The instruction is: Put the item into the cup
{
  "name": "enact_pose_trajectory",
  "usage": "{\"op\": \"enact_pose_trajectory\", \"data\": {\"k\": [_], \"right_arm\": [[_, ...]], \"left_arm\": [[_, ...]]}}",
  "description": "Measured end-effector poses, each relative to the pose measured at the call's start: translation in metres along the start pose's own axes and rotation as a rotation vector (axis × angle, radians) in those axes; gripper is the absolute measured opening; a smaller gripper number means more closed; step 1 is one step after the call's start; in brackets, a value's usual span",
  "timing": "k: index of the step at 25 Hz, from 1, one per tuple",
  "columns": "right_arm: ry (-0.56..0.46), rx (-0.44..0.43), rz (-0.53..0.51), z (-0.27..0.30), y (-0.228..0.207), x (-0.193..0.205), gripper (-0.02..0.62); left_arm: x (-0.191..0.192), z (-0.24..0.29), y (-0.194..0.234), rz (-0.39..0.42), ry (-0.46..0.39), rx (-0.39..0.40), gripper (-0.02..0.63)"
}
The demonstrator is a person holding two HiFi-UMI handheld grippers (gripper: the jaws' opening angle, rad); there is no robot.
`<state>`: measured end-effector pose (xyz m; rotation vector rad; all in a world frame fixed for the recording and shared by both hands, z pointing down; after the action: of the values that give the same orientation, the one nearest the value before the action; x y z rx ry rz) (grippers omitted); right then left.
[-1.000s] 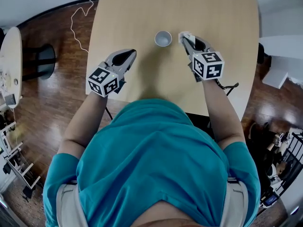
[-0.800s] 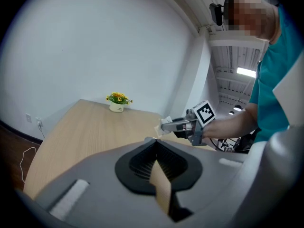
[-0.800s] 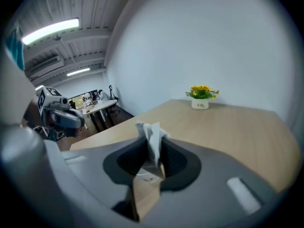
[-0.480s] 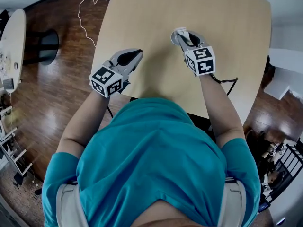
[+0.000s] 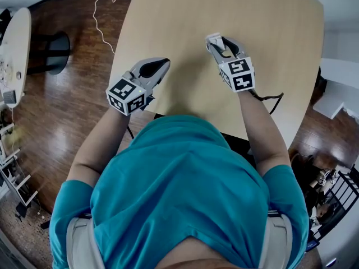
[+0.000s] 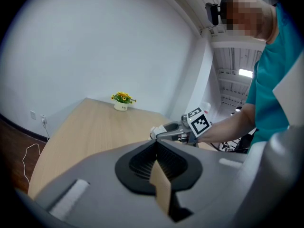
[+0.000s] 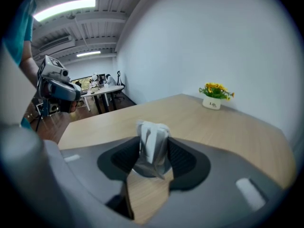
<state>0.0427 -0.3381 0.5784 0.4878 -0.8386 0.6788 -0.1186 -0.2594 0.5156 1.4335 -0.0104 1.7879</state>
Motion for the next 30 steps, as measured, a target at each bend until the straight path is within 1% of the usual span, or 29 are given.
{"op": "enact_pose_trajectory", "data": {"k": [4, 7, 10, 13, 16, 19, 21, 24, 30], "right_arm": [[-0.001, -0.015, 0.012, -0.002, 0.002, 0.002, 0.223], [-0.016, -0.018, 0.004, -0.006, 0.004, 0.002, 0.229], [-0.040, 0.002, -0.002, -0.014, 0.005, -0.003, 0.230], [-0.045, 0.030, -0.008, -0.018, 0.001, -0.005, 0.183], [-0.049, 0.057, -0.005, -0.022, -0.003, -0.009, 0.094], [-0.020, 0.067, -0.020, -0.017, -0.004, -0.009, 0.035], [0.008, 0.063, -0.038, -0.013, -0.003, -0.005, 0.021], [0.054, 0.056, -0.085, -0.009, 0.002, 0.002, 0.021], [0.155, 0.059, -0.219, 0.005, 0.007, 0.013, 0.022]], "left_arm": [[0.002, 0.003, -0.002, 0.002, 0.003, 0.002, 0.005], [0.004, 0.001, -0.003, 0.002, 0.004, 0.003, 0.005], [0.005, -0.003, -0.003, 0.002, 0.002, 0.002, 0.005], [0.007, -0.003, -0.004, 0.002, 0.003, 0.000, 0.005], [0.009, -0.003, -0.009, 0.005, 0.004, 0.002, 0.005], [0.009, -0.004, -0.009, 0.008, 0.006, 0.003, 0.005], [0.010, -0.003, -0.011, 0.008, 0.006, 0.004, 0.005], [0.013, -0.003, -0.014, 0.010, 0.009, 0.006, 0.005], [0.014, -0.006, -0.012, 0.008, 0.011, 0.000, 0.005]]}}
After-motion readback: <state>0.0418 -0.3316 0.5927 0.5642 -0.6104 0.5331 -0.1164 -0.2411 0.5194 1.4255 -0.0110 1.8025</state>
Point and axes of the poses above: the fingertips, and each gripper's own axes: z forward along the fingers, y to its left, x out of its underside, the point moved 1 cm from there along -z, backward along the fingers, and after that the axes turned 8 degrees about -z, right-handed, at the moved point
